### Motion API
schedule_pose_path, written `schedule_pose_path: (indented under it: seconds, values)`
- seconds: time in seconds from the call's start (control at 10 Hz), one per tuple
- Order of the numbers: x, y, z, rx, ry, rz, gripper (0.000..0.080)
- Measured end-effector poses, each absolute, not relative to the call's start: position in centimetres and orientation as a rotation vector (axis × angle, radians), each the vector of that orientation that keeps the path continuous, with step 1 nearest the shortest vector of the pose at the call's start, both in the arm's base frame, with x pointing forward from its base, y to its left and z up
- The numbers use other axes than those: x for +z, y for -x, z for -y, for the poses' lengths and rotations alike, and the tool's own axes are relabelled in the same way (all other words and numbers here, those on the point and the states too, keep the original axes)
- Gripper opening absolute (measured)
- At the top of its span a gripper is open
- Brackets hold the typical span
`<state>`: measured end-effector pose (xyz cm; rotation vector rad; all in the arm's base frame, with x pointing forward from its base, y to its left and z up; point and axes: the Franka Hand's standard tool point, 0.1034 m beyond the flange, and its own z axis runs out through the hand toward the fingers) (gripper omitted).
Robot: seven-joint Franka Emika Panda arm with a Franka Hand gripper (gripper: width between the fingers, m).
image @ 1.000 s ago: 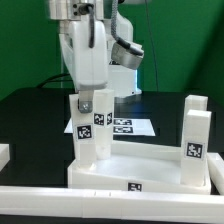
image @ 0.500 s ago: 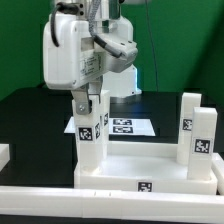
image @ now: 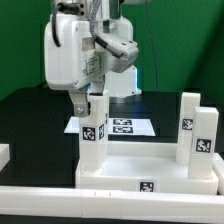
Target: Assemble desk
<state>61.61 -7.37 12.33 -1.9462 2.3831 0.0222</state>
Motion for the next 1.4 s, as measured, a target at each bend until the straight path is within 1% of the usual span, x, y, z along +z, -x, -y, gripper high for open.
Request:
schedule_pose_path:
  seconds: [0.1,0.2,0.3,0.9,1.4]
  values:
    - [12.33,-61.58,7.32,0.023,2.006,-2.334,0.0623]
    - [12.34,-61.59,7.32,0.017,2.110,-2.241,0.0623]
    - [12.38,-61.65,7.25,0.010,2.229,-2.123,0.0645]
    - [12.41,-61.87,6.97,-0.023,2.605,-1.634,0.0649]
    - [12.30,-61.76,6.86,-0.044,2.941,-1.010,0.0649]
